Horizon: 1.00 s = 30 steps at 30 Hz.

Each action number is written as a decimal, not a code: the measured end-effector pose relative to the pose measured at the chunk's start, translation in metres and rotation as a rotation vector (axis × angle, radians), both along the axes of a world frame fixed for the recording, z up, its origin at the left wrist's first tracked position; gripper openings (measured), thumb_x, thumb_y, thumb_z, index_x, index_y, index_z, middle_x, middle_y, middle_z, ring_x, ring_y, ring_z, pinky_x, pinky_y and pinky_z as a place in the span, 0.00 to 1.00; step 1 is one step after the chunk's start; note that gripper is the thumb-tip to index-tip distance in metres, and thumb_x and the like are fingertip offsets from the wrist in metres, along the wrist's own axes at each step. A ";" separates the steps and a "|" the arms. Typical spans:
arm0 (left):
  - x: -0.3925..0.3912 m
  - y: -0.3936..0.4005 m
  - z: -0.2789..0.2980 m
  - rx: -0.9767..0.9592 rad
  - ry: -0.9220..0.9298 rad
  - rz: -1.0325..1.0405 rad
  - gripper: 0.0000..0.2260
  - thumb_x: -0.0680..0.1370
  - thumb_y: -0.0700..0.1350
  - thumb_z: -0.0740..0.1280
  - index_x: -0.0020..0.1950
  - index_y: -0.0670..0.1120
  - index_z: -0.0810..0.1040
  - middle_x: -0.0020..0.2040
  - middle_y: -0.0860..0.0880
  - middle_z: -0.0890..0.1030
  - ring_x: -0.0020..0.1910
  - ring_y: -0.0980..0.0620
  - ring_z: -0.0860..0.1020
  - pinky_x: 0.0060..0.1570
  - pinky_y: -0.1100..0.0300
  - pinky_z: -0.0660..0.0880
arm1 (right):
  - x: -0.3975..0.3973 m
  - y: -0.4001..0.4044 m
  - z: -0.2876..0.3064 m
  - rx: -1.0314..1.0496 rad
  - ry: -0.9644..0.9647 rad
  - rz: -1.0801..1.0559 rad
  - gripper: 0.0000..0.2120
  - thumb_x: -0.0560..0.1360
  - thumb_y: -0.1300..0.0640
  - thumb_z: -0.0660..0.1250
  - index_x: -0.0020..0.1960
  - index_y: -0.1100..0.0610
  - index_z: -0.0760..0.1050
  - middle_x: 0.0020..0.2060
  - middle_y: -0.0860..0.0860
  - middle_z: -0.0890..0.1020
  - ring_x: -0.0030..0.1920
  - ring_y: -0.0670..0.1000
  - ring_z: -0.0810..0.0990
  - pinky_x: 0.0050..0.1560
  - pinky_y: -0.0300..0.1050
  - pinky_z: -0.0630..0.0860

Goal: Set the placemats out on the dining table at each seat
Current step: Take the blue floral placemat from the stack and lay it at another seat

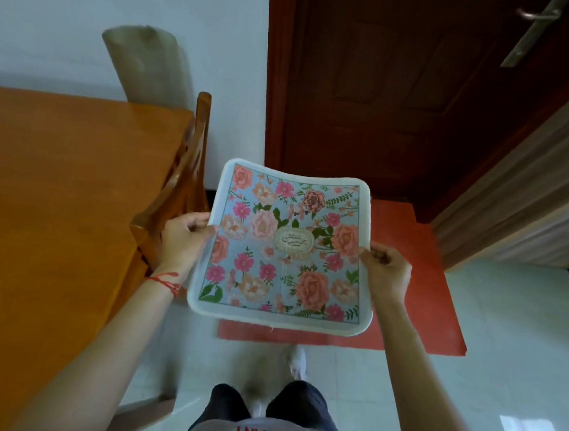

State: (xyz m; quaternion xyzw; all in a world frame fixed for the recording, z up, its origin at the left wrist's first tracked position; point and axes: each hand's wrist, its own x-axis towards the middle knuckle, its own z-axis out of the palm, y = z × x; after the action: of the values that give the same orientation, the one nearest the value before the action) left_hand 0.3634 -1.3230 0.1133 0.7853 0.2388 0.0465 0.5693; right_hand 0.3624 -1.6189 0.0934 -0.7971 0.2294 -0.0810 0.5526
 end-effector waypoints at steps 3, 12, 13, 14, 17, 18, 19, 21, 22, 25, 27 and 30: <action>0.028 -0.003 0.006 0.004 -0.033 0.054 0.08 0.74 0.36 0.67 0.50 0.45 0.81 0.37 0.56 0.79 0.37 0.59 0.78 0.35 0.68 0.72 | 0.040 -0.001 0.003 0.021 -0.007 0.040 0.07 0.70 0.63 0.69 0.47 0.57 0.80 0.34 0.47 0.81 0.35 0.49 0.80 0.34 0.39 0.79; 0.102 0.003 0.023 0.050 -0.085 0.257 0.09 0.73 0.35 0.68 0.52 0.41 0.81 0.37 0.53 0.79 0.37 0.56 0.78 0.39 0.63 0.75 | 0.168 0.007 0.023 0.107 -0.027 0.228 0.07 0.69 0.60 0.70 0.47 0.56 0.80 0.37 0.48 0.82 0.35 0.48 0.81 0.32 0.38 0.77; 0.108 0.005 0.026 0.047 -0.087 0.288 0.09 0.72 0.35 0.68 0.52 0.41 0.81 0.38 0.52 0.79 0.38 0.53 0.79 0.41 0.61 0.76 | 0.182 0.011 0.027 0.124 -0.028 0.257 0.07 0.69 0.60 0.70 0.47 0.55 0.80 0.37 0.48 0.82 0.35 0.47 0.81 0.30 0.36 0.77; 0.114 0.008 0.027 0.035 -0.089 0.325 0.10 0.72 0.35 0.68 0.52 0.41 0.81 0.38 0.51 0.79 0.40 0.50 0.79 0.43 0.59 0.77 | 0.195 0.014 0.031 0.135 -0.031 0.288 0.07 0.69 0.60 0.70 0.47 0.55 0.79 0.37 0.48 0.82 0.35 0.46 0.81 0.29 0.34 0.76; 0.124 0.017 0.035 0.024 -0.112 0.416 0.09 0.73 0.35 0.68 0.52 0.42 0.80 0.38 0.54 0.79 0.39 0.52 0.79 0.42 0.59 0.77 | 0.230 0.030 0.040 0.149 -0.051 0.373 0.06 0.70 0.61 0.69 0.47 0.55 0.79 0.36 0.47 0.82 0.31 0.40 0.80 0.28 0.30 0.75; 0.126 0.020 0.038 0.021 -0.120 0.441 0.09 0.73 0.35 0.68 0.52 0.42 0.80 0.38 0.54 0.79 0.39 0.52 0.79 0.41 0.60 0.77 | 0.240 0.037 0.042 0.152 -0.058 0.402 0.06 0.70 0.61 0.69 0.47 0.56 0.79 0.36 0.46 0.81 0.31 0.40 0.80 0.28 0.29 0.75; 0.127 0.023 0.040 0.015 -0.125 0.463 0.08 0.73 0.36 0.68 0.51 0.42 0.80 0.38 0.53 0.79 0.40 0.51 0.80 0.42 0.59 0.77 | 0.248 0.044 0.044 0.155 -0.063 0.433 0.06 0.70 0.62 0.69 0.48 0.57 0.79 0.37 0.46 0.81 0.33 0.41 0.80 0.29 0.29 0.75; 0.127 0.032 0.043 -0.006 -0.126 0.508 0.06 0.74 0.37 0.68 0.49 0.43 0.80 0.40 0.50 0.81 0.42 0.49 0.81 0.42 0.58 0.79 | 0.264 0.060 0.046 0.166 -0.068 0.493 0.08 0.71 0.62 0.69 0.49 0.58 0.79 0.37 0.47 0.81 0.36 0.44 0.80 0.30 0.30 0.76; 0.127 0.038 0.044 -0.014 -0.124 0.536 0.05 0.74 0.37 0.68 0.48 0.44 0.80 0.42 0.49 0.82 0.42 0.49 0.82 0.41 0.57 0.79 | 0.272 0.070 0.046 0.171 -0.068 0.519 0.08 0.71 0.62 0.69 0.50 0.59 0.79 0.37 0.48 0.81 0.36 0.45 0.80 0.31 0.30 0.77; 0.126 0.059 0.045 0.015 -0.099 0.624 0.04 0.74 0.39 0.68 0.48 0.44 0.80 0.46 0.45 0.83 0.45 0.48 0.82 0.45 0.53 0.80 | 0.291 0.100 0.045 0.196 -0.058 0.591 0.09 0.71 0.63 0.69 0.51 0.62 0.79 0.39 0.52 0.82 0.36 0.47 0.80 0.35 0.35 0.79; 0.124 0.073 0.046 0.028 -0.097 0.653 0.05 0.74 0.40 0.68 0.48 0.44 0.80 0.45 0.46 0.83 0.44 0.49 0.82 0.43 0.55 0.80 | 0.301 0.122 0.044 0.218 -0.057 0.625 0.10 0.70 0.64 0.70 0.51 0.62 0.79 0.39 0.54 0.82 0.36 0.46 0.80 0.38 0.38 0.79; 0.124 0.095 0.044 0.053 -0.103 0.704 0.04 0.74 0.40 0.68 0.48 0.44 0.79 0.40 0.50 0.81 0.39 0.52 0.81 0.38 0.59 0.80 | 0.316 0.157 0.040 0.254 -0.054 0.668 0.07 0.69 0.65 0.71 0.47 0.59 0.79 0.35 0.49 0.81 0.29 0.38 0.79 0.33 0.33 0.77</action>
State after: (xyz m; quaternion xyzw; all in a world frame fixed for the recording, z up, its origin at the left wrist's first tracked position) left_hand 0.4874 -1.2279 0.1576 0.6658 0.4645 0.2856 0.5093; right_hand 0.6783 -1.4619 0.1333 -0.7507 -0.0506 0.1122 0.6491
